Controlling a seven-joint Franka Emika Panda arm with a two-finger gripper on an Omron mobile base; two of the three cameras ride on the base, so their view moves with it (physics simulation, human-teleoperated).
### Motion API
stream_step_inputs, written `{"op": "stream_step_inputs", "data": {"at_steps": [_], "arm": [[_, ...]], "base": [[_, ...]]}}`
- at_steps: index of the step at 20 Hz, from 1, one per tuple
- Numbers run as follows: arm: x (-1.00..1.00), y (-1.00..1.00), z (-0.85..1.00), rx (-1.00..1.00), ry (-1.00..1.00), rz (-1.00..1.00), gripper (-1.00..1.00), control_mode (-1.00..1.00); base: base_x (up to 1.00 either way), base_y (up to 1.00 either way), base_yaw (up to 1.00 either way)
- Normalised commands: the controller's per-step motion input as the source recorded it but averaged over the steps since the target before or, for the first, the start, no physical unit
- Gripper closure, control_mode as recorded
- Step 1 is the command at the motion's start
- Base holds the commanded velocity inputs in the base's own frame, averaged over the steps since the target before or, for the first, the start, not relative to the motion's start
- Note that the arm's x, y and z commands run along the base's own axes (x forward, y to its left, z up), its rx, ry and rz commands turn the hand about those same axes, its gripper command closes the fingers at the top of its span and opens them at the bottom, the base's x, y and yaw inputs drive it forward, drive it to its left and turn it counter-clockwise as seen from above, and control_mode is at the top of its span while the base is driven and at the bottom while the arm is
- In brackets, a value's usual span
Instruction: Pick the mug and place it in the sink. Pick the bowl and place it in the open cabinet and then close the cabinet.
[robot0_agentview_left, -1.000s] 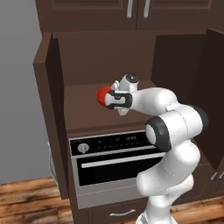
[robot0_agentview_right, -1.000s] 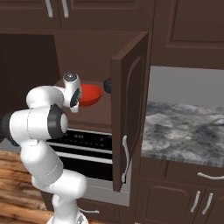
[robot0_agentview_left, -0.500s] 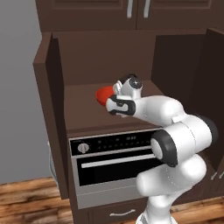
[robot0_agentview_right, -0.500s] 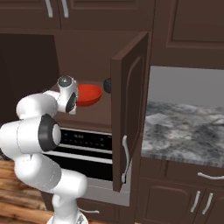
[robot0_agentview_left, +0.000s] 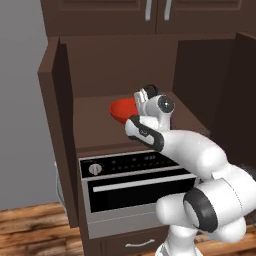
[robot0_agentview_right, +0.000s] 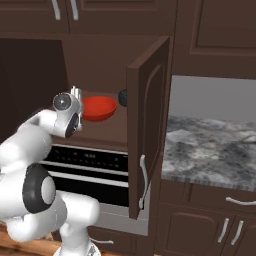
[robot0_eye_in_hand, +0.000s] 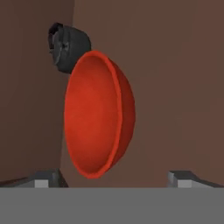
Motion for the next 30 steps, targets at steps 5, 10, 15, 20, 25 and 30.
{"op": "stream_step_inputs", "data": {"at_steps": [5, 10, 15, 20, 25, 30], "arm": [[-0.76, -0.19, 0.68, 0.0, -0.06, 0.05, -1.0, -1.0], [-0.84, -0.25, 0.74, 0.0, 0.0, 0.07, -1.0, -1.0], [-0.93, -0.34, 0.41, 0.0, -0.03, 0.01, -1.0, -1.0], [-0.94, -0.23, 0.14, 0.01, -0.17, 0.0, -1.0, -1.0], [-0.83, -0.1, 0.26, 0.0, -0.18, 0.0, -1.0, -1.0], [-0.64, -0.17, 0.56, 0.01, -0.02, 0.0, -1.0, -1.0]], "base": [[0.0, 0.0, 0.0], [0.0, 0.0, 0.0], [0.0, 0.0, 0.0], [0.0, 0.0, 0.0], [0.0, 0.0, 0.0], [0.0, 0.0, 0.0]]}}
